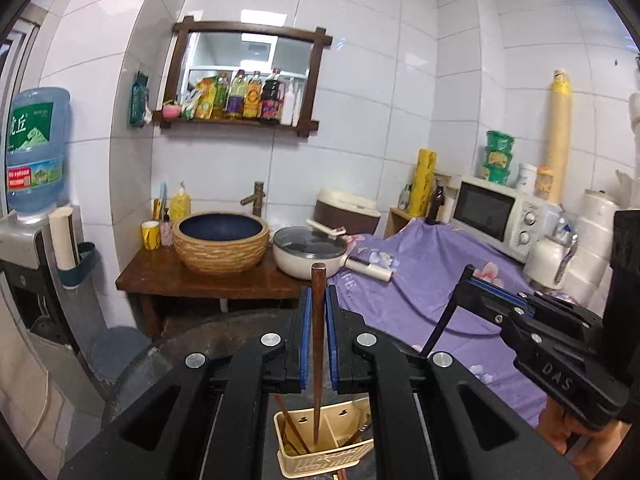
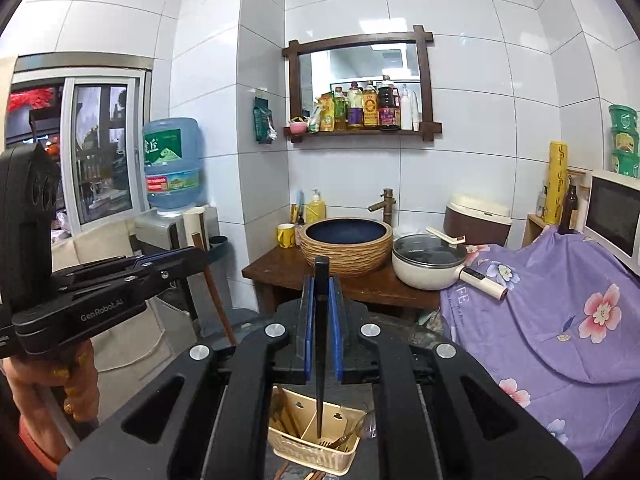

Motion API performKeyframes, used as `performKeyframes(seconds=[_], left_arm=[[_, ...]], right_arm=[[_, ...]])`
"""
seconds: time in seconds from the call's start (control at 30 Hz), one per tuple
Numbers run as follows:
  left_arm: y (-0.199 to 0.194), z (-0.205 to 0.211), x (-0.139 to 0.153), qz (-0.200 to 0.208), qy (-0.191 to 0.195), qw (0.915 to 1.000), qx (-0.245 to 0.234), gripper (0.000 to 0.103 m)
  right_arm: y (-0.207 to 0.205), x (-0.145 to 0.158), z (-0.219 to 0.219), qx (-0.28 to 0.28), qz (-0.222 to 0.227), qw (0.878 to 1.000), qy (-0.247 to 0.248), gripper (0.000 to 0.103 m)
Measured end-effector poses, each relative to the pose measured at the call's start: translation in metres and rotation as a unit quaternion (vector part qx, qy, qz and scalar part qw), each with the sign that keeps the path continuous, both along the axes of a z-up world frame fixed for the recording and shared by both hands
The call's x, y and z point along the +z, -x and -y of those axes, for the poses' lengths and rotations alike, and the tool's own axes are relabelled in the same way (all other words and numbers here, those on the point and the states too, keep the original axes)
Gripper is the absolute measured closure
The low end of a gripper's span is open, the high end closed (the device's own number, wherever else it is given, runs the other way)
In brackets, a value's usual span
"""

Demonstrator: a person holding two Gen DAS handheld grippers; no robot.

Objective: Organize utensils
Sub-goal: 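Lower the chopsticks into the holder and open both tools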

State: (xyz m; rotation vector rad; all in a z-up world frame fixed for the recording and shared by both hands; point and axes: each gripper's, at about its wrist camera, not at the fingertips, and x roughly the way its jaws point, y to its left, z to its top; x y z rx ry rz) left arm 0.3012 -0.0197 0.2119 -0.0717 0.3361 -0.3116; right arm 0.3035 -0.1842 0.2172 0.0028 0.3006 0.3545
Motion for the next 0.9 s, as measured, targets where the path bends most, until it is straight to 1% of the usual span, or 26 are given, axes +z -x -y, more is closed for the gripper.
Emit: performKeyframes(seconds=[0.13,0.23,0.37,0.53,0.63,0.77,0.8,0.83,0.87,0.9], left_arm=[[-0.02,0.001,-0.037,-0.037,0.002,0.9993,0.001,0.096],[-0.03,0.002,-0.067,-0.064,-0.005,0.9979,0.002,0.096],[-0.04,0.001,-0.093,-0.089,-0.004,0.996,0.003,0.096],[-0.047,0.003,-0.112,-0.107,-0.011,0.9942,0.008,0.096],[-0.049,0.003,-0.12,-0.115,-0.012,0.9933,0.007,0.096],[-0.047,0.004,-0.123,-0.107,-0.011,0.9941,0.009,0.096],[-0.044,0.004,-0.123,-0.108,-0.006,0.9942,0.004,0.095],[-0.042,0.006,-0.122,-0.107,-0.005,0.9942,0.0,0.086],[-0.037,0.007,-0.121,-0.101,-0.006,0.9949,-0.002,0.079],[-0.031,0.007,-0.12,-0.091,-0.009,0.9958,0.001,0.063]], right_arm=[[-0.015,-0.038,-0.003,-0.003,-0.03,1.0,0.002,0.095],[-0.027,-0.062,0.0,-0.008,-0.052,0.999,-0.003,0.095],[-0.037,-0.086,0.002,-0.009,-0.081,0.997,-0.012,0.095],[-0.044,-0.105,0.005,-0.016,-0.098,0.995,-0.017,0.095],[-0.046,-0.111,0.008,-0.021,-0.1,0.995,-0.02,0.095],[-0.047,-0.113,0.011,-0.029,-0.095,0.995,-0.02,0.095],[-0.046,-0.113,0.011,-0.03,-0.093,0.995,-0.015,0.095],[-0.046,-0.113,0.01,-0.03,-0.092,0.995,-0.011,0.095],[-0.043,-0.113,0.011,-0.029,-0.088,0.996,-0.004,0.09],[-0.039,-0.113,0.011,-0.03,-0.08,0.996,-0.001,0.075]])
